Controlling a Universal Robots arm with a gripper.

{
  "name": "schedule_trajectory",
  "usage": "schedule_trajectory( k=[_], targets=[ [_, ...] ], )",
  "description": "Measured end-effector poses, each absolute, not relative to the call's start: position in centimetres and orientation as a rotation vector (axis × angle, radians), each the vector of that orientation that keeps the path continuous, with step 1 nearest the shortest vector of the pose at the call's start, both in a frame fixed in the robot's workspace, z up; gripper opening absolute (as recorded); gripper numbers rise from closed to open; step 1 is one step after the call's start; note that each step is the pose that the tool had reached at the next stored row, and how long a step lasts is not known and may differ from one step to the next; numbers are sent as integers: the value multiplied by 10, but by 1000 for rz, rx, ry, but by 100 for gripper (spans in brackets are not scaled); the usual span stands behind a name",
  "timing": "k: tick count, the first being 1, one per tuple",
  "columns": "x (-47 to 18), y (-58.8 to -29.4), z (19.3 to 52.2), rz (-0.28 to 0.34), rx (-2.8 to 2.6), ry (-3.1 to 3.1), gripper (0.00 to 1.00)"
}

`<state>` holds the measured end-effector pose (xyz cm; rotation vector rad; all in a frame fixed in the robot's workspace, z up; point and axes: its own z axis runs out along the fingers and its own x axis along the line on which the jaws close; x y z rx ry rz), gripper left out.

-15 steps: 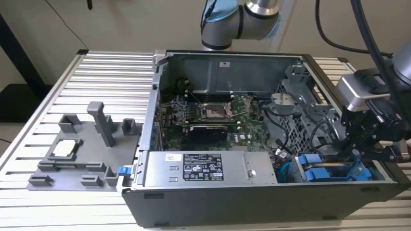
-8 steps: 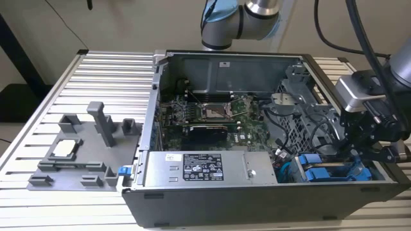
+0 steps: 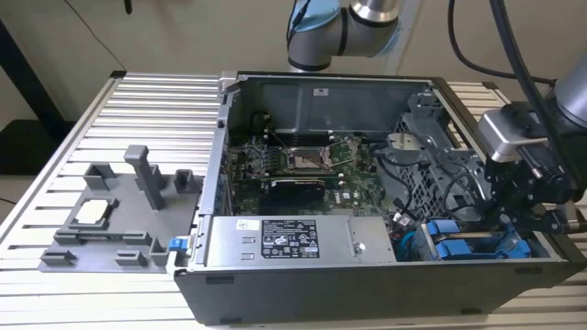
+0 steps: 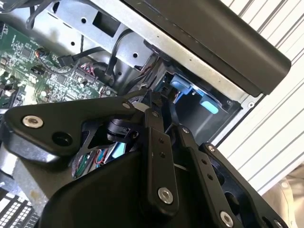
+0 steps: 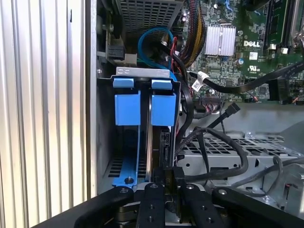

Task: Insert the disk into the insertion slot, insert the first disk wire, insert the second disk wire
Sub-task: 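Insert the first disk wire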

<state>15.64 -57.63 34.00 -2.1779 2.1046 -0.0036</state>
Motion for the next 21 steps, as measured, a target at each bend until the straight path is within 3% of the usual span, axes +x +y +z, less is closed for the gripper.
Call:
schedule_trajectory(
  k=[21],
  targets=[
    [156,-576,333,-2,-2177,2104,19]
  ],
)
